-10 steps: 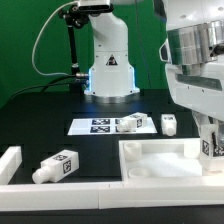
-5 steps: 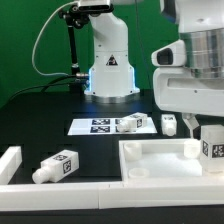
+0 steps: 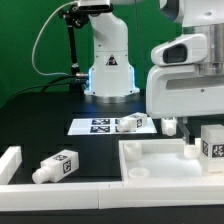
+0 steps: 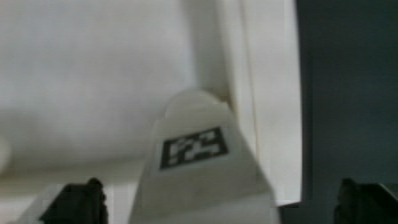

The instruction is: Assemble one leg

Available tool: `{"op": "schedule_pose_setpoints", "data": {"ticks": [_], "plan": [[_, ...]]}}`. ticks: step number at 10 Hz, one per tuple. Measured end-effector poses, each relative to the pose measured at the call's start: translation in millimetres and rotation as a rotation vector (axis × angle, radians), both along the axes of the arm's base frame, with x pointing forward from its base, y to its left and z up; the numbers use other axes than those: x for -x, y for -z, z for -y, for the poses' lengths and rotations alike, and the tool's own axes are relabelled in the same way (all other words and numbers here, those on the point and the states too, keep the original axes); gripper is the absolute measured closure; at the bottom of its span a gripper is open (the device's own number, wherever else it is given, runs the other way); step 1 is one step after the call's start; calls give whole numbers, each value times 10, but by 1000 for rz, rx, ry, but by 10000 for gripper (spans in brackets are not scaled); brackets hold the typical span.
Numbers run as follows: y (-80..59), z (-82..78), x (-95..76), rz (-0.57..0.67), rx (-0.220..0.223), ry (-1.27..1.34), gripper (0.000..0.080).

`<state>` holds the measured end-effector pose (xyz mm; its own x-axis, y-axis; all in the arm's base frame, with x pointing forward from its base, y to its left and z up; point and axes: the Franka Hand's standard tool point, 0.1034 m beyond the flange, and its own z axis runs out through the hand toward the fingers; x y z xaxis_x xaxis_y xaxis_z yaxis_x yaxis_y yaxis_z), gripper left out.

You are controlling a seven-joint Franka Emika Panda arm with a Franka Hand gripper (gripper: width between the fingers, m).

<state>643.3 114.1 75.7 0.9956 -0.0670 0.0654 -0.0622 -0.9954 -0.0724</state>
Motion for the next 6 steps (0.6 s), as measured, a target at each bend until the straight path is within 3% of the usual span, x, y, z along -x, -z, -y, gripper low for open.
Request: {"op": "schedule_pose_setpoints", "data": {"ticks": [1,2,3,4,5,6], "plan": [[3,-4,3,-5,-6,55,151],[3,-2,3,-6,-7,72,276],[4,-1,3,-7,-7,82,276],[5,-1,3,-9,-9,114,458],[12,20,6,-15,-12,184,458],[19,25,8,-25,-17,286,510]]}}
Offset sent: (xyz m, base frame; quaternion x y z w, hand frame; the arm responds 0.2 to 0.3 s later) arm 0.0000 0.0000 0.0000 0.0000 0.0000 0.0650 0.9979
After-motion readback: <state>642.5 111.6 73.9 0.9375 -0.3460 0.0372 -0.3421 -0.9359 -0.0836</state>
